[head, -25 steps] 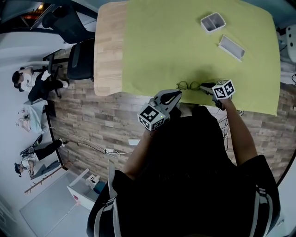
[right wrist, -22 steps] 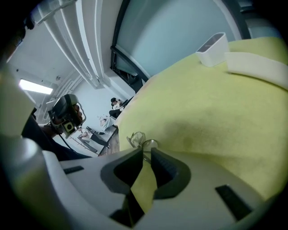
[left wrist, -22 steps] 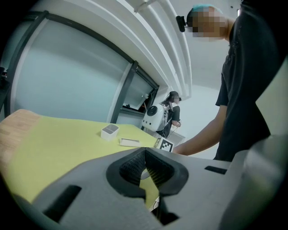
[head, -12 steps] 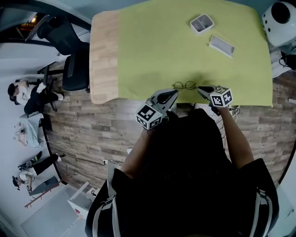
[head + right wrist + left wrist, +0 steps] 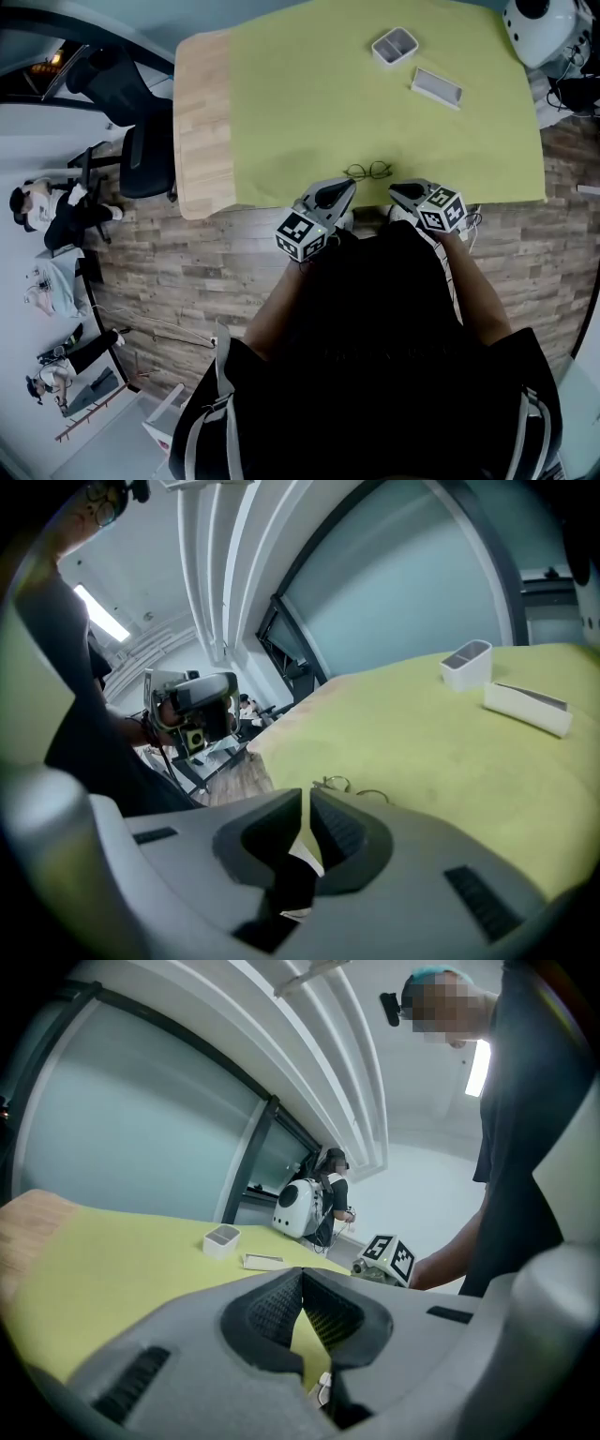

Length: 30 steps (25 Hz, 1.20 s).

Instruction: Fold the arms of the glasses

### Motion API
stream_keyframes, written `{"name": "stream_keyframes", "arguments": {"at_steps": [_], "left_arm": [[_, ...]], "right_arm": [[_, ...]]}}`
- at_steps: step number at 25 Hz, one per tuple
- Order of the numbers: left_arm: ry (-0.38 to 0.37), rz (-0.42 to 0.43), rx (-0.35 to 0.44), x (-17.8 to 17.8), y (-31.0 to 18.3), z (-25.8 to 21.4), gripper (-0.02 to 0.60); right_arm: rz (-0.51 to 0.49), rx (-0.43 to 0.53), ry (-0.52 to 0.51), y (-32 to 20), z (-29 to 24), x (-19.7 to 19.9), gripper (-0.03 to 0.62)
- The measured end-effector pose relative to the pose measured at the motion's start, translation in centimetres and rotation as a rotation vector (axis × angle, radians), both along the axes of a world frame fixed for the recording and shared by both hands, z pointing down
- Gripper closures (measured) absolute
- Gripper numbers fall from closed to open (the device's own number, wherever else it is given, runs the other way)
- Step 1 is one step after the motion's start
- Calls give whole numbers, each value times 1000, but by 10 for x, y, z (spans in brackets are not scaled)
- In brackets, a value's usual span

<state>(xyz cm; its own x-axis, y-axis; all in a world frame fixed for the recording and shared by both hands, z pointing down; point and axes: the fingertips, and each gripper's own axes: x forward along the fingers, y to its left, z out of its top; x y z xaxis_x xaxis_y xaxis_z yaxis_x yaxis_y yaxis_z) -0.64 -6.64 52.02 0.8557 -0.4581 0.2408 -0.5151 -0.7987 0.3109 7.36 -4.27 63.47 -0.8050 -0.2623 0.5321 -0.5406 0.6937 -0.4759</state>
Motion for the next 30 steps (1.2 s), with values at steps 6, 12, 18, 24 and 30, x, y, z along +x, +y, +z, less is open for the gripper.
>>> {"name": "stream_keyframes", "arguments": {"at_steps": [6,12,18,24,30], "left_arm": [[0,16,9,-2,5,4,563],[4,30,13,-2,6,5,563],[3,64,24,2,9,4,563],[-7,90,52,1,10,0,563],[-22,121,74,2,13,-6,563]], "right_arm": [[74,61,-28,1,-26,-4,546],[148,155,-70,-1,-67,-5,546],[188,226,-103,1,-103,-9,546],[211,285,-96,1,-125,-12,546],[232,314,-141,6,-143,-14,546]]}}
